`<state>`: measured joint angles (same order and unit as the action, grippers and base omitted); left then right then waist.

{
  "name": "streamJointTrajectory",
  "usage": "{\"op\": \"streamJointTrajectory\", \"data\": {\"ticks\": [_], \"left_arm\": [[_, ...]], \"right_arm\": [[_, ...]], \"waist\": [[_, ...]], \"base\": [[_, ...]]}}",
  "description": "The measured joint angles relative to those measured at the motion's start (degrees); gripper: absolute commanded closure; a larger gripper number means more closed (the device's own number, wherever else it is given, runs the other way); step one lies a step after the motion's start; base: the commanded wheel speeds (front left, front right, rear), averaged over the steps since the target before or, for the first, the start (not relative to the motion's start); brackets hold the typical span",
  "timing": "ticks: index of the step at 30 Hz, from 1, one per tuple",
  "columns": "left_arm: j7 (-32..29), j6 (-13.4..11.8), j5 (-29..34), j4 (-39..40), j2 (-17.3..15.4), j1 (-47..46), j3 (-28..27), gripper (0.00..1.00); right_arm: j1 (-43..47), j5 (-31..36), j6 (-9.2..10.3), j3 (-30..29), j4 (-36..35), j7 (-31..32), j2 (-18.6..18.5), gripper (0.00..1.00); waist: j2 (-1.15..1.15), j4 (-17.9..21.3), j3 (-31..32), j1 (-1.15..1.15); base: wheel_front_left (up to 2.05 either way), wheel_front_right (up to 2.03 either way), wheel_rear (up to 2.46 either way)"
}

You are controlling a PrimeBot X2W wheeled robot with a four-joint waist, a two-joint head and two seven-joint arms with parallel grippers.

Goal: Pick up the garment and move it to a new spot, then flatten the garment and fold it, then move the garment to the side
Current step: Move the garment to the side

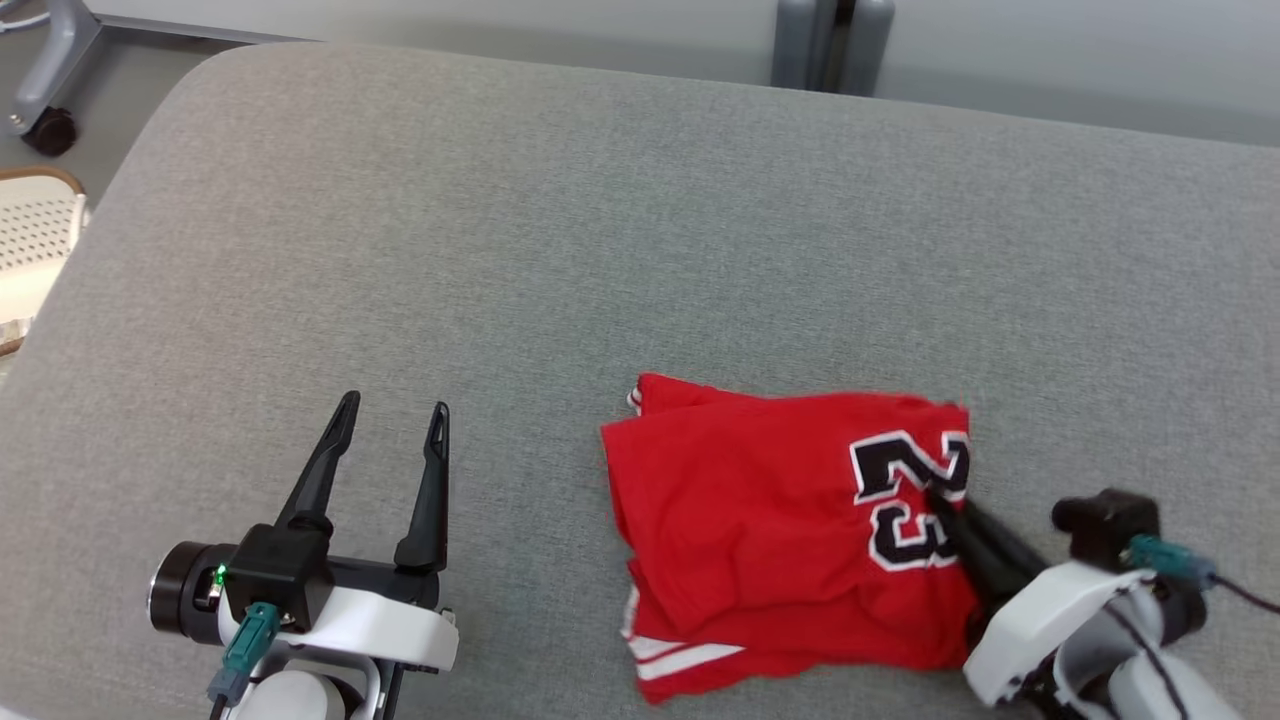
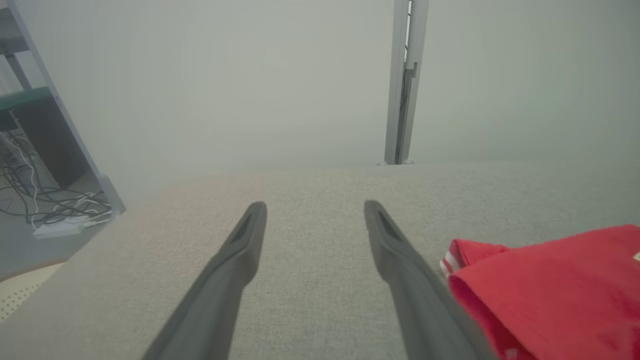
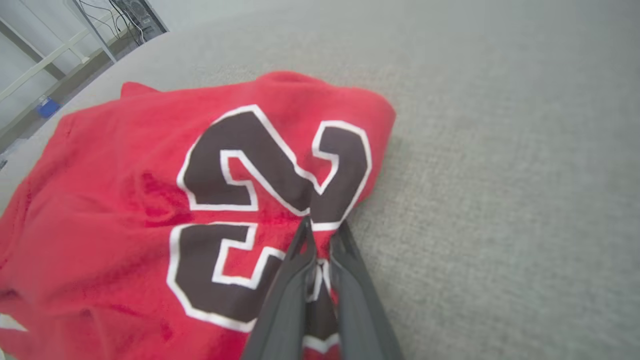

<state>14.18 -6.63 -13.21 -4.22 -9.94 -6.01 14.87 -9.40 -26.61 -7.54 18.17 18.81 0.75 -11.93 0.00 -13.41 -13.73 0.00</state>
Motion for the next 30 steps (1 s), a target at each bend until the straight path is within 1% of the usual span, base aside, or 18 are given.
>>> {"op": "streamJointTrajectory", "data": {"ticks": [2, 4, 6, 8, 13, 15, 18, 21, 23, 24, 27, 30], "left_arm": [[0.07, -0.03, -0.01, -0.05, 0.03, -0.15, -0.16, 0.00], [0.23, -0.05, -0.01, -0.03, 0.00, -0.18, -0.29, 0.00], [0.32, -0.15, -0.01, 0.16, -0.03, -0.18, -0.51, 0.00], [0.48, -0.27, 0.01, 0.52, -0.16, -0.20, -0.63, 0.00], [0.54, -0.14, 0.67, 1.97, -1.16, -0.88, -0.75, 0.00], [0.55, 0.11, 0.97, 2.44, -2.04, -1.86, -0.89, 0.00], [0.14, 0.47, 1.65, 3.58, -3.09, -3.06, -0.71, 0.00], [-1.26, 0.55, 2.65, 5.15, -4.22, -4.14, -0.52, 0.00], [-2.41, 0.80, 3.14, 5.92, -5.24, -5.02, -0.32, 0.00], [-3.52, 1.05, 3.59, 6.89, -6.04, -5.84, -0.20, 0.00], [-5.08, 1.62, 4.15, 8.06, -6.99, -7.22, 0.29, 0.00], [-6.34, 2.11, 4.58, 8.93, -7.93, -7.90, 0.59, 0.00]], "right_arm": [[-0.80, 0.66, 0.02, -0.68, -2.22, -1.05, -1.27, 1.00], [-1.76, 2.32, 0.04, -1.10, -5.94, -1.74, -2.85, 1.00], [-2.36, 4.10, 0.04, -1.00, -10.72, -1.75, -4.64, 1.00], [-2.97, 5.95, 0.04, -1.14, -15.68, -0.51, -6.81, 1.00], [-3.11, 10.03, 0.04, -1.30, -27.64, 4.07, -12.87, 1.00], [-3.11, 10.81, 0.04, -1.44, -31.07, 5.60, -14.83, 1.00], [-3.09, 11.09, 0.04, -1.13, -33.94, 7.65, -17.83, 1.00], [-3.48, 10.62, 0.04, -1.21, -34.71, 8.27, -20.26, 1.00], [-4.71, 9.28, 0.04, -0.83, -33.94, 7.89, -21.40, 1.00], [-6.49, 8.14, 0.04, 0.32, -32.00, 5.94, -23.36, 1.00], [-10.12, 7.11, 0.04, 2.55, -26.44, 3.32, -26.72, 1.00], [-15.06, 6.46, 0.03, 4.60, -19.76, -0.26, -27.50, 1.00]], "waist": [[0.00, 0.60, -0.14, 0.00], [0.00, 1.56, -0.25, 0.00], [0.00, 2.88, -0.41, 0.00], [0.00, 4.58, -0.62, 0.00], [0.00, 10.06, -1.50, 0.00], [0.00, 12.65, -2.01, 0.00], [0.00, 16.76, -2.97, 0.00], [0.00, 21.00, -4.11, 0.00], [0.00, 23.70, -5.03, 0.00], [0.00, 26.20, -6.14, 0.00], [0.00, 29.16, -8.29, 0.00], [0.00, 31.34, -10.63, 0.00]], "base": [[0.00, 0.00, 0.00], [0.00, 0.00, 0.00], [0.00, 0.00, 0.00], [0.00, 0.00, 0.00], [0.00, 0.00, 0.00], [0.00, 0.00, 0.00], [0.00, 0.00, 0.00], [0.00, 0.00, 0.00], [0.00, 0.00, 0.00], [0.00, 0.00, 0.00], [0.00, 0.00, 0.00], [0.00, 0.00, 0.00]]}}
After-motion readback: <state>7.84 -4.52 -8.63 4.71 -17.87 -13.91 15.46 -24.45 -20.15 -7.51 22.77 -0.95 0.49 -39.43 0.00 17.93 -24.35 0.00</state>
